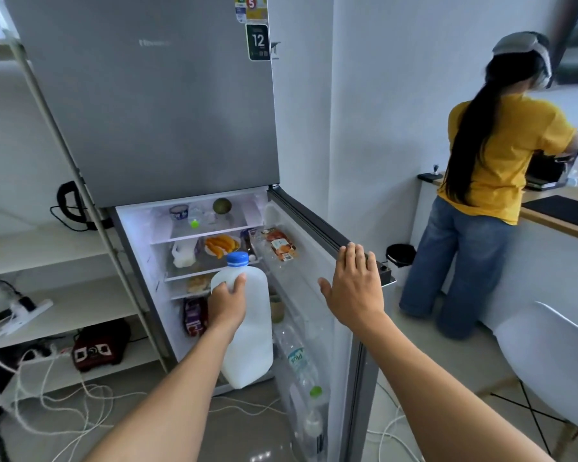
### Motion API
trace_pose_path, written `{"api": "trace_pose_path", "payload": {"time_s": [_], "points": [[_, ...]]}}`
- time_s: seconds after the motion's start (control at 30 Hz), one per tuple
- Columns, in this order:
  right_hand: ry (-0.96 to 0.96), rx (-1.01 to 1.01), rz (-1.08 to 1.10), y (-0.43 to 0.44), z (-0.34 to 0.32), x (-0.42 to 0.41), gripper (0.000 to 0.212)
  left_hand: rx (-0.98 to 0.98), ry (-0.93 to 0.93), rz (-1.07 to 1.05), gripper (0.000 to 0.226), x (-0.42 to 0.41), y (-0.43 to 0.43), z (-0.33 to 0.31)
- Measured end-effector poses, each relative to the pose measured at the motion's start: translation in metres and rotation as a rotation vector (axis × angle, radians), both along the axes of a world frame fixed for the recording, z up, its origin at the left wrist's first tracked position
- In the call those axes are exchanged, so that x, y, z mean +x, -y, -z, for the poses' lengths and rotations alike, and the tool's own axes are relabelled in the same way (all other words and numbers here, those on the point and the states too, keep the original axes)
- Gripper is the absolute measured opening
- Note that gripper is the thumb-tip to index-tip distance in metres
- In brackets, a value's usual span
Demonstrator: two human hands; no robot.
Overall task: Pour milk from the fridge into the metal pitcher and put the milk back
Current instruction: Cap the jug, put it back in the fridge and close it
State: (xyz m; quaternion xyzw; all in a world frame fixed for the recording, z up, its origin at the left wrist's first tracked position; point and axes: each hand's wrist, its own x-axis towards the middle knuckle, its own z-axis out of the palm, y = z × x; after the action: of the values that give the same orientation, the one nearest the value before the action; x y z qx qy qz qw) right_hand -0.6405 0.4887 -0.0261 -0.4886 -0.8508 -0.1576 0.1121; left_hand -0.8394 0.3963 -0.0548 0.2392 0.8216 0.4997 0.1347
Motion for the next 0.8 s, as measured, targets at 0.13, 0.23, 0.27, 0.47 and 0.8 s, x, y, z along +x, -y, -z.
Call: {"api": "trace_pose_path", "payload": {"time_s": [0.13, 0.23, 0.27, 0.47, 0.8], "points": [[-0.043, 0.015, -0.017, -0.001, 0.003, 0.000, 0.076, 0.054, 0.108, 0.034, 0.056, -0.007, -0.004, 0.004], [-0.195, 0.055, 0.003, 0.002, 0.010, -0.007, 0.066, 0.070, 0.152, 0.078, 0.044, -0.007, -0.005, 0.006], [-0.278, 0.054, 0.004, 0.002, 0.011, -0.012, 0.062, 0.039, 0.143, 0.097, 0.046, -0.006, -0.005, 0.006], [-0.455, -0.119, -0.450, 0.023, 0.027, -0.062, 0.036, -0.172, 0.081, 0.159, 0.051, -0.030, 0.002, 0.052], [-0.214, -1.002, -0.180, 0.001, 0.160, -0.109, 0.042, -0.262, 0.384, 0.011, 0.048, -0.112, 0.010, 0.201]]}}
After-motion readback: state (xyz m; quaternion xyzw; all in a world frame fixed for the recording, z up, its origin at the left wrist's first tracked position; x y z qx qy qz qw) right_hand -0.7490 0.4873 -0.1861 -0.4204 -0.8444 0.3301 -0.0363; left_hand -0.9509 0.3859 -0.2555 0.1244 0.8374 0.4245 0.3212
